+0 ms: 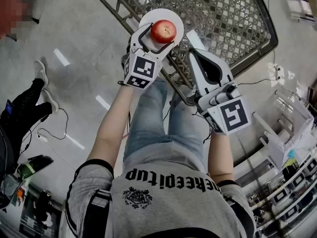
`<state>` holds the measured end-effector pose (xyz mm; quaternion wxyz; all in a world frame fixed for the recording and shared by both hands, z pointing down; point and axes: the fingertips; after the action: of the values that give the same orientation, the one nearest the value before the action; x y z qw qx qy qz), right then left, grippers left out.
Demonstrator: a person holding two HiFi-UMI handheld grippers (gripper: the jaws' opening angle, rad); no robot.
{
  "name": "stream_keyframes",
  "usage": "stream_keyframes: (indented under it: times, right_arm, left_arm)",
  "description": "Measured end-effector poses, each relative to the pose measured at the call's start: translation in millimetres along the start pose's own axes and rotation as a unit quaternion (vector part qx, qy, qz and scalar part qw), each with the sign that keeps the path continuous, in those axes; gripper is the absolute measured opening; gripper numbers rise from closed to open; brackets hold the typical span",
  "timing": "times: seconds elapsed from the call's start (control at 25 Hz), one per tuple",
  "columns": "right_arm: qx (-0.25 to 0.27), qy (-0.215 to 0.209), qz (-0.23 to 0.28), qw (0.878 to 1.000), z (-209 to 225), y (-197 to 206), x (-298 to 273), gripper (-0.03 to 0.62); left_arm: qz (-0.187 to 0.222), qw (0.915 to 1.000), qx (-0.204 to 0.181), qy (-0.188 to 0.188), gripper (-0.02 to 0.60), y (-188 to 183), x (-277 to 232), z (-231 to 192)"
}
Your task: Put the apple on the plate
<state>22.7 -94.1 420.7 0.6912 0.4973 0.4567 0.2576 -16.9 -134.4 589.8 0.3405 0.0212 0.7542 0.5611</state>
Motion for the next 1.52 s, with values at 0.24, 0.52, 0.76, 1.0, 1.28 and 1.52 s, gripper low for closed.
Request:
stream_keyframes:
  times: [0.24, 0.52, 0.76, 1.0, 1.28, 1.52]
  right_arm:
    - [-0.005, 0.005, 0.0, 1.0, 1.5, 7.2, -9.0, 0.003]
    - [-0.006, 0.0, 0.002, 1.0, -1.0, 4.0, -10.1, 0.003]
    - [0.0, -0.012, 0.008, 1.0, -5.2, -7.7, -3.9, 0.003]
    - [0.004, -0.031, 0.013, 0.999, -12.3, -17.0, -8.7, 0.003]
    - [0.009, -0.058, 0.024, 0.998, -25.1, -35.3, 1.7, 0.003]
    - [0.017, -0.094, 0.033, 0.995, -36.3, -56.1, 8.0, 0.003]
  left_arm:
    - [-0.011, 0.9997, 0.017, -0.012, 0.405, 15.0, -0.1, -11.5]
    - [-0.011, 0.9992, 0.035, -0.015, 0.416, 17.5, 7.3, -16.0]
    - [0.005, 0.9986, 0.051, -0.009, 0.417, 7.5, 18.9, -6.3]
    - [0.02, 0.9983, 0.053, -0.009, 0.388, -1.5, 34.3, -2.9]
    - [0.057, 0.9959, 0.057, -0.039, 0.185, -36.2, 67.5, 7.8]
    - [0.085, 0.9922, 0.059, -0.07, 0.103, -67.5, 94.2, 13.0]
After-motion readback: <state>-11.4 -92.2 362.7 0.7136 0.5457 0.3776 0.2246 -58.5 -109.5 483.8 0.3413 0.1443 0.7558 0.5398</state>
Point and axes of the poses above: the fingertips, and each gripper's own axes: x backward along the fingers, z to its right, y out of its underside, and after that the axes turned 14 degrees about y, right-handed
